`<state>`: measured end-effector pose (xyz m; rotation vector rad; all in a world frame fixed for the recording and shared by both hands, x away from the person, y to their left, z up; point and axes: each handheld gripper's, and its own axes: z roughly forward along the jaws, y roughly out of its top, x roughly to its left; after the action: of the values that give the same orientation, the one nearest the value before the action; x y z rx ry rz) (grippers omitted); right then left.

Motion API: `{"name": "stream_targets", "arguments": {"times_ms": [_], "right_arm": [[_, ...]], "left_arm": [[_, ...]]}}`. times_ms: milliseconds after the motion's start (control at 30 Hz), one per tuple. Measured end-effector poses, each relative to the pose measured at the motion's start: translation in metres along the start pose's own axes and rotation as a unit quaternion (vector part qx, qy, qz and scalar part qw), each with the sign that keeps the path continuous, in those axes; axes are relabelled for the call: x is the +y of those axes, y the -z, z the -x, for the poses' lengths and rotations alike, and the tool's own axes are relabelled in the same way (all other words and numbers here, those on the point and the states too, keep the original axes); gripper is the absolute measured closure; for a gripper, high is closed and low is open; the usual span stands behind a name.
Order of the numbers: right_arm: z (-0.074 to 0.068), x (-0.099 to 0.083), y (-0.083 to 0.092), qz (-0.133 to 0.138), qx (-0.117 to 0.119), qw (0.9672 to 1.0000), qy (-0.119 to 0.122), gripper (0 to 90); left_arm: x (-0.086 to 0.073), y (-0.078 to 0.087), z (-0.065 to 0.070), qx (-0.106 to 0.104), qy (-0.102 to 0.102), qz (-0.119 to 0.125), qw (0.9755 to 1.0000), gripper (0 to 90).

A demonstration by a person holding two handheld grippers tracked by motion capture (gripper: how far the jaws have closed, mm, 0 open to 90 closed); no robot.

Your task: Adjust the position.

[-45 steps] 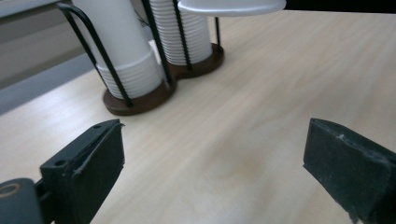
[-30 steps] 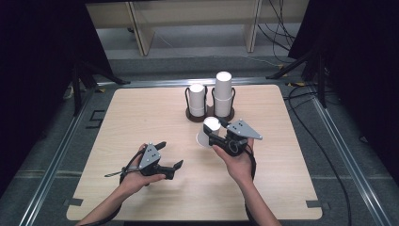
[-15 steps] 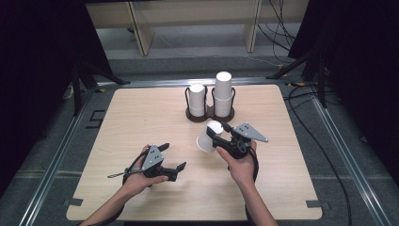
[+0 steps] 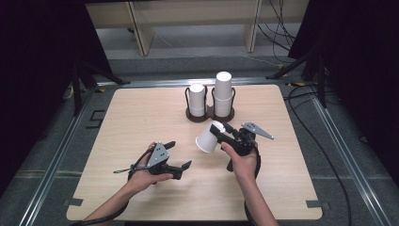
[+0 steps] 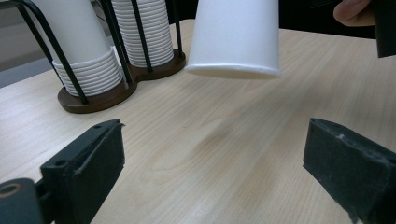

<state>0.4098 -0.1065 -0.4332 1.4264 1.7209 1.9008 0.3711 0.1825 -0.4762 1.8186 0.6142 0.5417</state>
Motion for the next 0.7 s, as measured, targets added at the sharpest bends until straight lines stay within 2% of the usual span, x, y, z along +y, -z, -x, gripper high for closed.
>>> {"name": "stream_targets", "arguments": {"times_ms": [100,233,300,433,467,500,533,567,600,700], "right_arm": [[0.006,0.002,-0.002,-0.002,-0.002,0.9999,-0.013,36.6],[0.019,0.005,-0.004,-0.008,0.003,0.9983,-0.059,36.7],[0.026,0.005,-0.006,-0.006,0.011,0.9968,-0.079,36.7],[0.035,0.005,-0.011,-0.001,0.016,0.9922,-0.124,36.7],[0.036,0.005,-0.012,-0.003,0.014,0.9891,-0.147,36.7],[0.038,0.006,-0.012,-0.002,0.015,0.9888,-0.149,36.7],[0.04,0.006,-0.013,-0.006,0.018,0.986,-0.165,36.7],[0.041,0.006,-0.014,-0.003,0.017,0.9865,-0.163,36.7],[0.042,0.006,-0.014,-0.006,0.017,0.9852,-0.171,36.7],[0.045,0.006,-0.016,-0.007,0.018,0.9819,-0.189,36.7]], "left_arm": [[0.001,-0.003,-0.001,-0.002,0.001,0.001,1.0,5.1],[0.003,-0.007,-0.004,-0.009,0.0,0.002,1.0,5.4],[0.006,-0.01,-0.006,-0.011,-0.007,0.007,0.9999,6.3],[0.01,-0.013,-0.007,-0.014,-0.004,0.017,0.9997,6.8],[0.01,-0.014,-0.007,-0.015,-0.003,0.018,0.9997,6.9],[0.01,-0.014,-0.007,-0.015,-0.003,0.018,0.9997,6.9],[0.011,-0.016,-0.007,-0.018,-0.002,0.024,0.9995,6.9],[0.011,-0.016,-0.007,-0.018,-0.002,0.024,0.9995,6.9],[0.012,-0.016,-0.007,-0.018,-0.003,0.018,0.9997,6.9],[0.013,-0.02,-0.008,-0.021,0.0,0.019,0.9996,6.9]]}}
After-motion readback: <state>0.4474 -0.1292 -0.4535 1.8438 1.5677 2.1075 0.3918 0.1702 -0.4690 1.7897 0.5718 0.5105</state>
